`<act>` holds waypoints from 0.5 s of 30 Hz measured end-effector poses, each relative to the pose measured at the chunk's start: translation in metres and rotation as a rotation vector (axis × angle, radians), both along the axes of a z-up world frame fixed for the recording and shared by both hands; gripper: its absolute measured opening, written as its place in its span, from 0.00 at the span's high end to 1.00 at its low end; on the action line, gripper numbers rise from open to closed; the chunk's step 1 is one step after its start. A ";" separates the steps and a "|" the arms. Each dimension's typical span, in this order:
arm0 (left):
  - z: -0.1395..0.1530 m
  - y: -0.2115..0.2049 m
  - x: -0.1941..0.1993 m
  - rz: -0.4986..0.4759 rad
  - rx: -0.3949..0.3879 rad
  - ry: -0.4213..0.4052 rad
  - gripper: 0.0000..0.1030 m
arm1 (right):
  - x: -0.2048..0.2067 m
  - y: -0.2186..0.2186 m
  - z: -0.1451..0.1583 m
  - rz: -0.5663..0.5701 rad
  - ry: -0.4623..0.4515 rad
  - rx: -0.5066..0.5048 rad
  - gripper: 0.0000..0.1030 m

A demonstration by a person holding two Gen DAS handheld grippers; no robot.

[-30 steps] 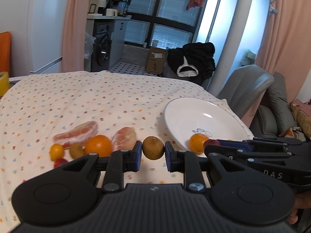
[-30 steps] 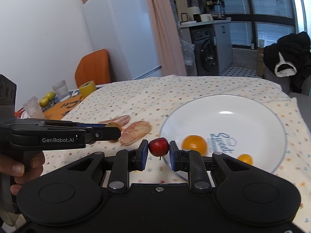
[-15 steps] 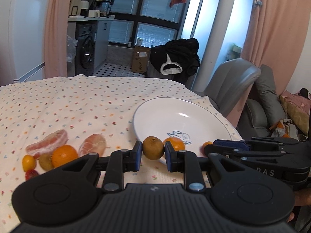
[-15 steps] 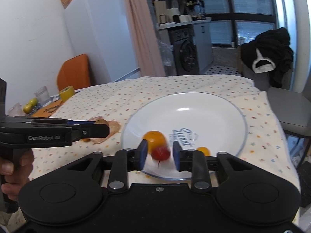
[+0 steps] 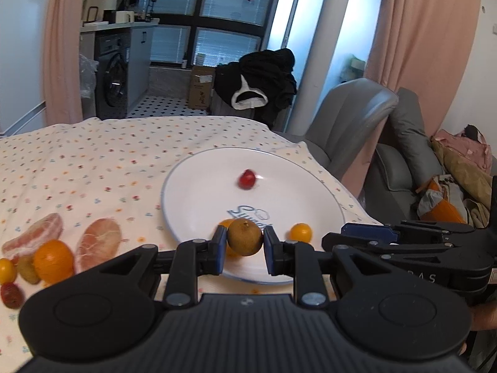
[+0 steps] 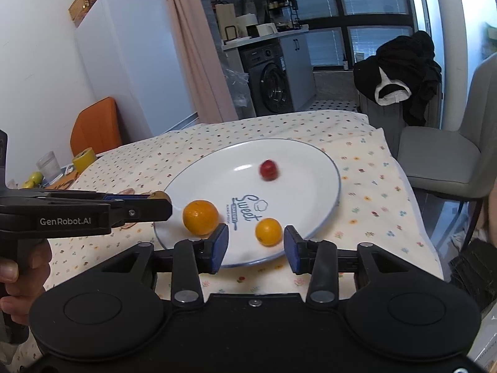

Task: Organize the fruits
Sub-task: 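Carry both fruits over the white plate and open both tools, then withdraw both tools from the plate back toward the fruit cluster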

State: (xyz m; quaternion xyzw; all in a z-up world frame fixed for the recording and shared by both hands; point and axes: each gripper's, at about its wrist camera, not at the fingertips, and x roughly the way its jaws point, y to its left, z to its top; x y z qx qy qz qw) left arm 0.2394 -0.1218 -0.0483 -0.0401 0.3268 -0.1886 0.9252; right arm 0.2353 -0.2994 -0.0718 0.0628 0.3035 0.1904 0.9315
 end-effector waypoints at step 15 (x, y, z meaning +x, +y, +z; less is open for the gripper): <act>0.004 0.015 -0.003 0.044 0.013 0.007 0.62 | -0.001 0.005 -0.001 0.022 -0.007 0.022 0.51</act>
